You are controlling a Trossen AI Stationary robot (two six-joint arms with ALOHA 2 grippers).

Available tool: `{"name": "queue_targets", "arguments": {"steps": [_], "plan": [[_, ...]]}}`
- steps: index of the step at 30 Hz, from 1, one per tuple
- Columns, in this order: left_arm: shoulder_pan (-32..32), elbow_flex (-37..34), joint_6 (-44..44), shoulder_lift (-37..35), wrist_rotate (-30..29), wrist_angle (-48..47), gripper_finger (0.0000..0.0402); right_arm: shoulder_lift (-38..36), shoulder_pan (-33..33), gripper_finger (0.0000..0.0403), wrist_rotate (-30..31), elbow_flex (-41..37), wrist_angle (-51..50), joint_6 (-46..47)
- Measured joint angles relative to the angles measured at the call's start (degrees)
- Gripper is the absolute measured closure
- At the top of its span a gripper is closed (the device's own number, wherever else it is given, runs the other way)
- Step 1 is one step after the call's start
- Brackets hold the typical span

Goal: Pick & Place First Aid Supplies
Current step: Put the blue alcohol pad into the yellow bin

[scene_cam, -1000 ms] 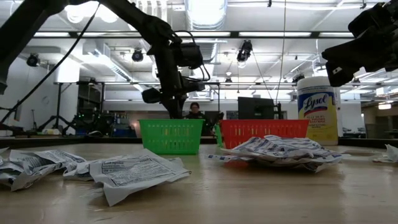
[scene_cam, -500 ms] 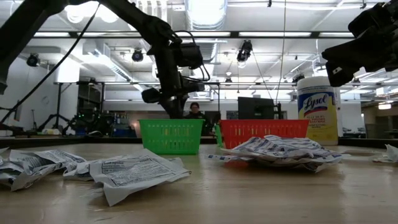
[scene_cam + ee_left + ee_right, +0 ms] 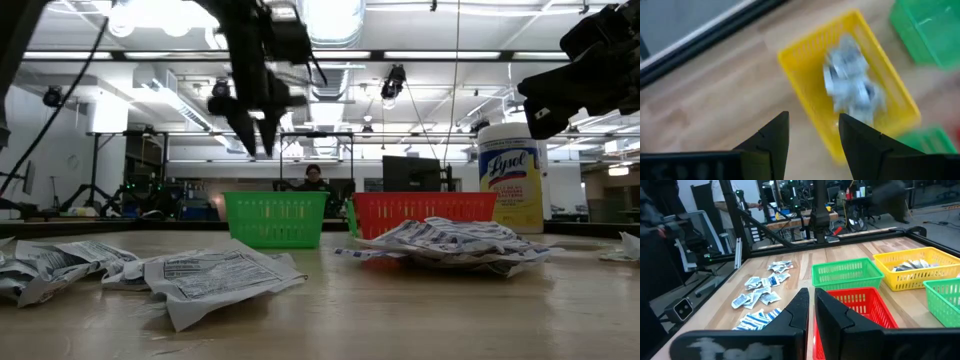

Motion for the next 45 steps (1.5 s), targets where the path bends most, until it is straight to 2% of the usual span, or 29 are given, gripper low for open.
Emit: {"name": "queue_targets", "arguments": {"steps": [5,11,15,19,25,30,37,45], "plan": [[-7.77,-1.47,-12.67,-5.1,0.92,-9.71,0.0236,0.0,0.01,0.0374,0.0,0.01,0.0,0.02],[-18.34,-8.42,-27.65,-9.24,9.87,-9.59,0.0236,0.0,0.0,0.0374,0.0,0.02,0.0,0.02],[-24.73,-14.34,-35.96,-10.75,15.0,-4.56,0.0236,0.0,0.02,0.0374,0.0,0.02,0.0,0.0],[-29.97,-20.06,-41.16,-11.21,17.83,4.43,0.0236,-0.01,0.02,0.0374,0.0,0.02,0.0,0.01],[-35.48,-26.69,-42.43,-11.32,21.18,18.85,0.0236,0.0,0.0,0.0374,0.0,0.0,0.0,0.02],[-39.19,-29.46,-38.02,-11.32,21.12,21.44,0.0236,0.0,0.01,0.0374,0.0,0.02,0.0,0.01],[-42.94,-31.1,-14.46,-11.34,20.77,21.83,0.0236,0.0,0.01,0.0374,0.0,0.01,0.0,0.0],[-43.87,-31.45,12.33,-11.34,20.45,21.95,0.0236,0.0,0.01,0.0374,0.0,0.02,0.0,0.01]]}}
